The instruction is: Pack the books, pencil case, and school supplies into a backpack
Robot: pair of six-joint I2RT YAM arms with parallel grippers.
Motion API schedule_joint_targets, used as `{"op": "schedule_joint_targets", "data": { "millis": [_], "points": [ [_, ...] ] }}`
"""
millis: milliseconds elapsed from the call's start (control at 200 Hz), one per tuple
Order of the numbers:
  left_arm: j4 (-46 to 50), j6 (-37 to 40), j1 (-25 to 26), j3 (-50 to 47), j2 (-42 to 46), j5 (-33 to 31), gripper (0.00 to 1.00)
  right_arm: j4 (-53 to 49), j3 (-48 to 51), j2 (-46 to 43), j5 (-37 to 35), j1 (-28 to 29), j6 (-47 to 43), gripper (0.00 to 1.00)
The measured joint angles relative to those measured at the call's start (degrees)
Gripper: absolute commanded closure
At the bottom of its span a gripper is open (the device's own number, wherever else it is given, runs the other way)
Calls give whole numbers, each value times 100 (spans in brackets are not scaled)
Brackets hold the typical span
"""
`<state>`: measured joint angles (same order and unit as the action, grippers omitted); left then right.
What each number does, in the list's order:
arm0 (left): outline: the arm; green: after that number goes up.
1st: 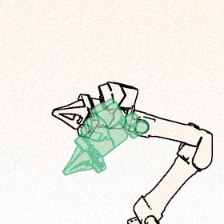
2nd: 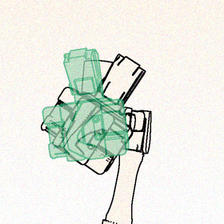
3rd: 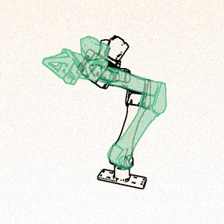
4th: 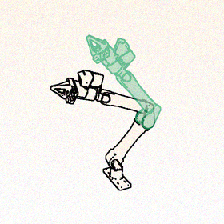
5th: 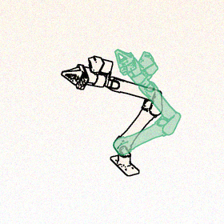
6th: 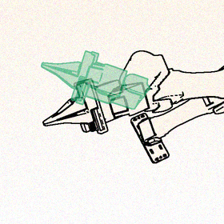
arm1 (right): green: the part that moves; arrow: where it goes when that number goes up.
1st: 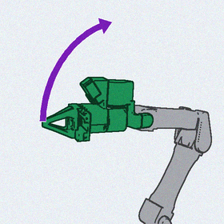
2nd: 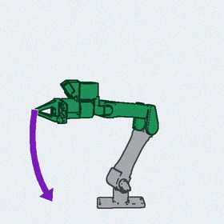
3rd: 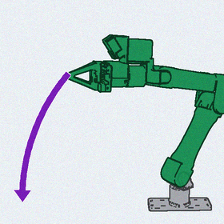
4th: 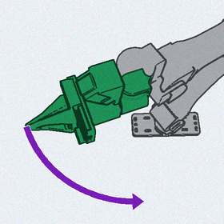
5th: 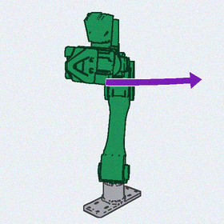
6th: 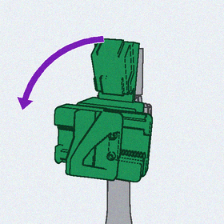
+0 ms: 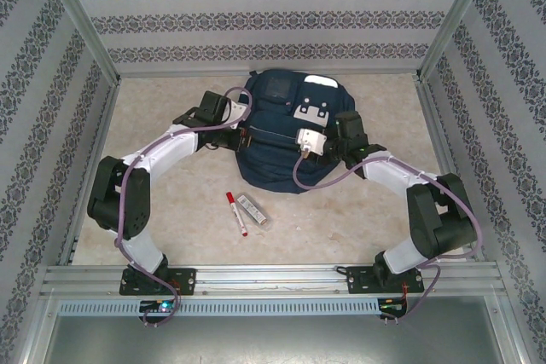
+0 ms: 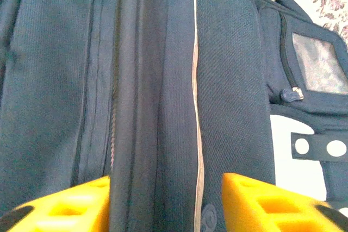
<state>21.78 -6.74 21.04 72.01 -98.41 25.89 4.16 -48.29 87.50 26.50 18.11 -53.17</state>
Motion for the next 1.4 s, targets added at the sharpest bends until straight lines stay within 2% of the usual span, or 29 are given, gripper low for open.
{"op": "schedule_joint_targets", "data": {
  "millis": [165, 315, 460, 565, 650, 784, 979, 1054, 1174, 1254, 1329, 1404],
  "points": [
    [-437, -627, 374, -236, 116, 291, 100, 42, -225, -2, 654, 219, 1113, 45],
    [-752, -1060, 640, -326, 162, 621, 100, 173, -525, 144, 807, 645, 1532, 46],
    [-946, -1366, 623, -424, 162, 704, 100, 166, -776, 518, 761, 796, 1784, 66],
    [-1130, -1539, 597, -601, 240, 662, 100, 83, -780, 623, 892, 629, 1823, 87],
    [-1290, -1622, 507, -772, 361, 675, 100, -85, -815, 629, 1233, 433, 1792, 100],
    [-1440, -1565, 317, -831, 420, 772, 100, -575, -1036, 621, 1554, 264, 1335, 100],
    [-1526, -1049, 26, -828, 428, 772, 100, -1049, -1008, 400, 1799, 39, 461, 100],
    [-1447, -800, -258, -807, 389, 393, 100, -1311, -931, 234, 1856, -140, 105, 100],
    [-1349, -466, -793, -494, -96, -81, 100, -1534, -796, 20, 1932, -437, -337, 100],
    [-1257, -343, -852, -153, -511, -162, 100, -1552, -717, -9, 1961, -485, -479, 100],
    [-1224, -249, -824, 162, -855, 17, 100, -1528, -638, -9, 1971, -485, -557, 100],
    [-1311, -101, -800, 234, -946, 431, 85, -1478, -573, -9, 1978, -485, -575, 100]
  ]
}}
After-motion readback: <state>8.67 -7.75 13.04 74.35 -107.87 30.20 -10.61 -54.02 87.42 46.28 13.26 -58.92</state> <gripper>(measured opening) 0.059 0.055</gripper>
